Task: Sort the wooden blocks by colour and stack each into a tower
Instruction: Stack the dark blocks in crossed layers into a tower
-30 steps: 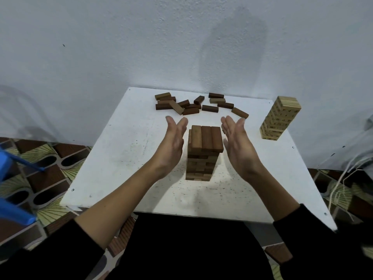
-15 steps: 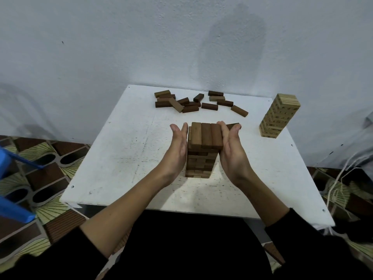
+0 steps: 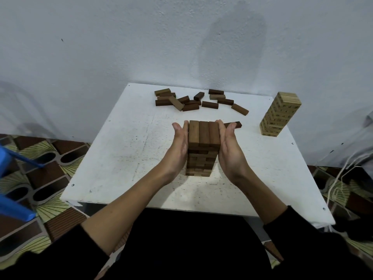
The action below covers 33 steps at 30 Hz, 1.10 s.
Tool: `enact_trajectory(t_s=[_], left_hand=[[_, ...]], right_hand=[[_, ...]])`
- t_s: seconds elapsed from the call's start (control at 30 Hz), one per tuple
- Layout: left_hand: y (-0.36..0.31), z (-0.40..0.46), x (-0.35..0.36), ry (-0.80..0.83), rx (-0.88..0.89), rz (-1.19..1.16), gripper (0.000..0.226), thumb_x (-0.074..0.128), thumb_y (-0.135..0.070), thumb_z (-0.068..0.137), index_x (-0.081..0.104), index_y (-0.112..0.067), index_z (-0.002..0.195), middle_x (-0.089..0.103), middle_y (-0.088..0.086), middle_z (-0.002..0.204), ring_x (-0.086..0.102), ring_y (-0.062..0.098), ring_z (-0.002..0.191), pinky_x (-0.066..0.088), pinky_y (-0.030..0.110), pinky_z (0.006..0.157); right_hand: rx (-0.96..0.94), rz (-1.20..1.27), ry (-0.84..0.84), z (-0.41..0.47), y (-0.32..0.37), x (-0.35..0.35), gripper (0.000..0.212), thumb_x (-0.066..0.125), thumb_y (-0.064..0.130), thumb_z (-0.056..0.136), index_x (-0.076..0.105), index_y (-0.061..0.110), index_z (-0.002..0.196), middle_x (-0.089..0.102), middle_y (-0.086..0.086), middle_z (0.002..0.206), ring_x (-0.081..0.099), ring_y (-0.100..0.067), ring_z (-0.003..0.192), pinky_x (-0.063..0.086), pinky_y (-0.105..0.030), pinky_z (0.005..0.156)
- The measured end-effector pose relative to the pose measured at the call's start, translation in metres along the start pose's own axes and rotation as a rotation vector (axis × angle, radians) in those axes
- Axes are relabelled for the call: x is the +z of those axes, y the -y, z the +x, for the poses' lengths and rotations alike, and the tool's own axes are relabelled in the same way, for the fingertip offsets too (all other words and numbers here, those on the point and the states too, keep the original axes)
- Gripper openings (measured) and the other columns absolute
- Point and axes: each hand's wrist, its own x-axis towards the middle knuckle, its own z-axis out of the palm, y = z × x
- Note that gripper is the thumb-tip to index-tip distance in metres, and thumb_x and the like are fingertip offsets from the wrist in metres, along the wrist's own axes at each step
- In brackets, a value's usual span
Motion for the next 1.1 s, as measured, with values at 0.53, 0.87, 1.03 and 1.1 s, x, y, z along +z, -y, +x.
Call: enact_trajectory(t_s=[0.53,0.87,1.03,1.1], left_hand=[[-0.006,0.007,-0.036,0.070,0.141,0.345,0.108,0.066,-0.073,0.064,0.003,-0.041,0.146,0.017,-0.015,0.155,0.016,-0.002,0.141,0.022,0.007,0.103],[-0.008,0.023,-0.042,0.110,0.251,0.512,0.109,0.082,-0.031,0.057,0.014,-0.027,0.143,0.046,-0.002,0.130,0.038,0.006,0.133,0.024,0.042,0.118],[-0.008,0.025,-0.040,0.071,0.275,0.500,0.105,0.079,-0.035,0.057,0.016,-0.027,0.141,0.049,0.000,0.125,0.042,0.011,0.130,0.027,0.046,0.116],[-0.008,0.025,-0.041,0.072,0.277,0.503,0.106,0.079,-0.035,0.057,0.016,-0.027,0.141,0.050,-0.002,0.124,0.042,0.009,0.129,0.028,0.046,0.115]], right_hand=[[-0.134,-0.260,0.080,0.002,-0.002,-0.027,0.095,0.063,0.048,0.072,0.007,0.032,0.148,0.019,0.008,0.156,0.019,-0.008,0.142,0.014,-0.030,0.114],[-0.244,-0.466,0.191,0.018,0.013,-0.041,0.116,0.082,0.019,0.062,0.005,0.028,0.148,0.050,0.010,0.129,0.039,-0.005,0.130,0.017,-0.030,0.116],[-0.247,-0.455,0.187,0.021,0.010,-0.042,0.112,0.081,0.007,0.069,0.004,0.029,0.148,0.050,0.006,0.128,0.040,-0.004,0.129,0.019,-0.021,0.111],[-0.245,-0.452,0.186,0.021,0.010,-0.041,0.112,0.081,0.006,0.069,0.004,0.029,0.147,0.050,0.005,0.127,0.040,-0.003,0.128,0.021,-0.012,0.104]])
